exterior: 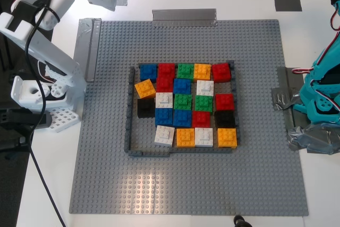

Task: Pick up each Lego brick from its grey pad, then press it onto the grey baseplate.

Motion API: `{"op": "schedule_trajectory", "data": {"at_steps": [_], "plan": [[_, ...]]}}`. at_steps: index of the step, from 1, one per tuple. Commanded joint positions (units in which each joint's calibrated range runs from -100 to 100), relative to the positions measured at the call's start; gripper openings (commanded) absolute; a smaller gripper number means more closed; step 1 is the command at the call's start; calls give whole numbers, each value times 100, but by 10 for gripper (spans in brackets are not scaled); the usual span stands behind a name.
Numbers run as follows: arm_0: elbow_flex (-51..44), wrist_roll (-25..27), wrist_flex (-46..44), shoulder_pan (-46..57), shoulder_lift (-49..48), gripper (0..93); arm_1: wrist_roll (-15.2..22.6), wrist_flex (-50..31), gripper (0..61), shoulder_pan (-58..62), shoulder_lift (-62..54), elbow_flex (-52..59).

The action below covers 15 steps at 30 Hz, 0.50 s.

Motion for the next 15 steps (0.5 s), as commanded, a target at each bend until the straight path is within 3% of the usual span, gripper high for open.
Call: {"op": "schedule_trajectory", "data": {"at_steps": [1, 15], "plan": [[98, 13, 4, -22, -70, 0, 19, 160, 1, 67, -541, -291], [568, 13, -45, -22, -53, 0, 10, -2, 1, 31, -293, -508]]}}
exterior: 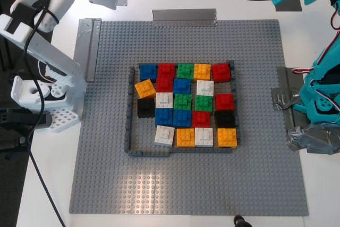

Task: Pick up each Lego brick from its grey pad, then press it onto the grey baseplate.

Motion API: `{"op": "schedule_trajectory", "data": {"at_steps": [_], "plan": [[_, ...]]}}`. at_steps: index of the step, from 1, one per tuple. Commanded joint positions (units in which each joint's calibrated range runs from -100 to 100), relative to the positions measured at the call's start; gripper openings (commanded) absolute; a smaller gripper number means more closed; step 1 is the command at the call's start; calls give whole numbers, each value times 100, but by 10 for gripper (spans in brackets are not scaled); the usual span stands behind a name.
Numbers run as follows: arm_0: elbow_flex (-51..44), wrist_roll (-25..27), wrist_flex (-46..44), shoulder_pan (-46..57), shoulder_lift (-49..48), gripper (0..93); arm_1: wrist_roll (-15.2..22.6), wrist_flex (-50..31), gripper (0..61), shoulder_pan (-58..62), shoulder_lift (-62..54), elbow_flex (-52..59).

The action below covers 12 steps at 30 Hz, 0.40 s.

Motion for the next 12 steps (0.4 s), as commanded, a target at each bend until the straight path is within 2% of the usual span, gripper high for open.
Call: {"op": "schedule_trajectory", "data": {"at_steps": [1, 7, 12], "plan": [[2, -2, -27, -29, -44, 0, 19, 6, 1, -32, -137, -431], [101, -22, -19, -29, -78, 0, 58, -35, 1, -11, -94, -476], [101, -383, -19, -29, -36, 0, 49, -27, 1, -32, -111, -467]]}}
